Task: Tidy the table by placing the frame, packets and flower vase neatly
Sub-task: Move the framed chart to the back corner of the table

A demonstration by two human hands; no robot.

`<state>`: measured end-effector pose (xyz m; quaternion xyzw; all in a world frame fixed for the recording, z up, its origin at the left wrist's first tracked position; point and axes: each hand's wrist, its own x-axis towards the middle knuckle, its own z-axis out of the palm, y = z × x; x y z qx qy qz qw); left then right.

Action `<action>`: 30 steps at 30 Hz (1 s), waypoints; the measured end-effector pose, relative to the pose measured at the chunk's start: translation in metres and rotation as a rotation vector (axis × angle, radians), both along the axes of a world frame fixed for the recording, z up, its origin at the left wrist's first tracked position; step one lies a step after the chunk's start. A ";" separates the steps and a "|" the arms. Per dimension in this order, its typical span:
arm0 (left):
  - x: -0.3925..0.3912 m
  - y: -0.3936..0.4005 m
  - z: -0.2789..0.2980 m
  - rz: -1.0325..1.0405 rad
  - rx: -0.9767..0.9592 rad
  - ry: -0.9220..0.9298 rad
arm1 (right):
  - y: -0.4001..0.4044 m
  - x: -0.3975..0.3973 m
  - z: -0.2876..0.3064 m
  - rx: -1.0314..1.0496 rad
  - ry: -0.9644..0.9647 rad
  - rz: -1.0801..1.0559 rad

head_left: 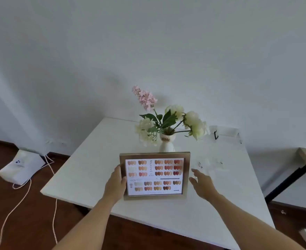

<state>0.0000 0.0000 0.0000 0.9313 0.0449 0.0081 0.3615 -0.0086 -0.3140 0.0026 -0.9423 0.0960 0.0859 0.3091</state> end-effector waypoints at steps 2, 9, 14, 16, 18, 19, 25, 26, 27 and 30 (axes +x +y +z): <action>0.000 -0.001 -0.009 0.055 -0.112 0.031 | 0.007 0.004 -0.009 0.085 -0.026 -0.062; 0.007 0.000 -0.029 0.160 -0.131 0.047 | 0.023 0.017 -0.029 0.154 -0.069 -0.206; 0.001 0.015 -0.028 0.185 -0.102 0.053 | 0.034 0.020 -0.034 0.122 -0.107 -0.229; -0.002 0.030 -0.026 0.198 -0.100 0.062 | 0.048 0.019 -0.035 0.136 -0.119 -0.218; -0.004 0.051 -0.024 0.220 -0.085 0.068 | 0.069 0.020 -0.035 0.152 -0.120 -0.190; -0.005 0.064 -0.023 0.232 -0.082 0.073 | 0.080 0.021 -0.034 0.156 -0.122 -0.167; 0.002 0.156 -0.009 0.268 -0.098 0.062 | 0.167 0.042 -0.026 0.227 -0.113 -0.066; 0.006 0.171 -0.006 0.270 -0.097 0.058 | 0.180 0.046 -0.024 0.230 -0.109 -0.054; 0.011 0.189 -0.002 0.274 -0.095 0.050 | 0.197 0.053 -0.022 0.234 -0.113 -0.043; 0.034 0.239 0.012 0.259 -0.076 0.018 | 0.242 0.075 -0.016 0.237 -0.136 -0.014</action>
